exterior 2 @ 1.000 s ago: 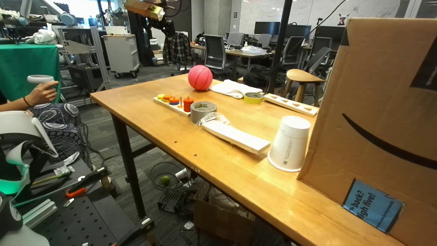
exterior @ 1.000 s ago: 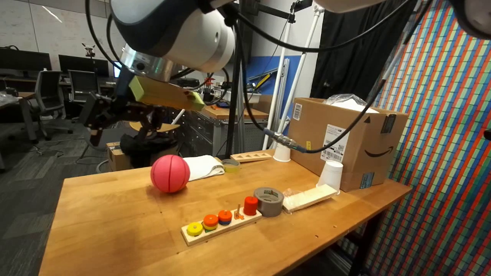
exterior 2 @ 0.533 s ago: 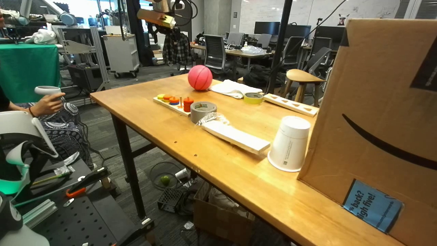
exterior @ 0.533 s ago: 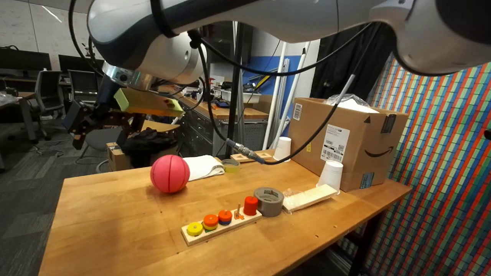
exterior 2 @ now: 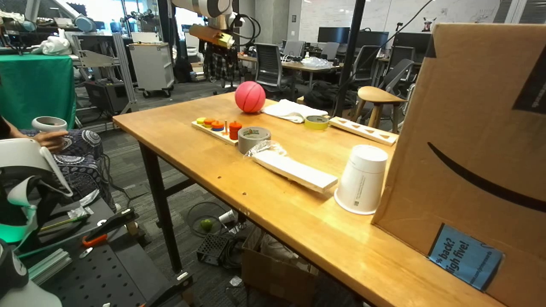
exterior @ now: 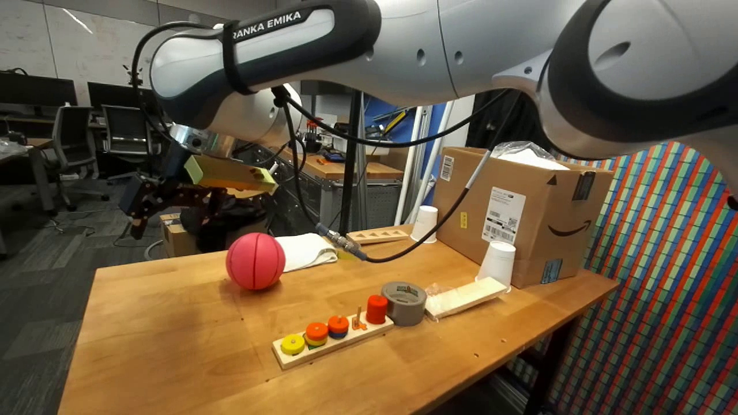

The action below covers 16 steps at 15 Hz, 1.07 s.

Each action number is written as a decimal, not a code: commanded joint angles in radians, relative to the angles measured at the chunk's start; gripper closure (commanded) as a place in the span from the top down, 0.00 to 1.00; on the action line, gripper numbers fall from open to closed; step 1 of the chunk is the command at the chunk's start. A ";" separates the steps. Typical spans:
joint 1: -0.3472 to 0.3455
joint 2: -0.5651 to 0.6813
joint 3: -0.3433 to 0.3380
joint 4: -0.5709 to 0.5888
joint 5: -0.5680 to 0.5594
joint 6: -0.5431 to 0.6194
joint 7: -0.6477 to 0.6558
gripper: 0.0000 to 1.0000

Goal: Push the ball to the right

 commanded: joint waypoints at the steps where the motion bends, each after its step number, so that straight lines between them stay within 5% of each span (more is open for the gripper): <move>1: -0.008 0.059 -0.007 0.100 0.040 -0.070 0.025 1.00; 16: -0.118 0.018 -0.022 -0.002 0.066 -0.056 0.166 1.00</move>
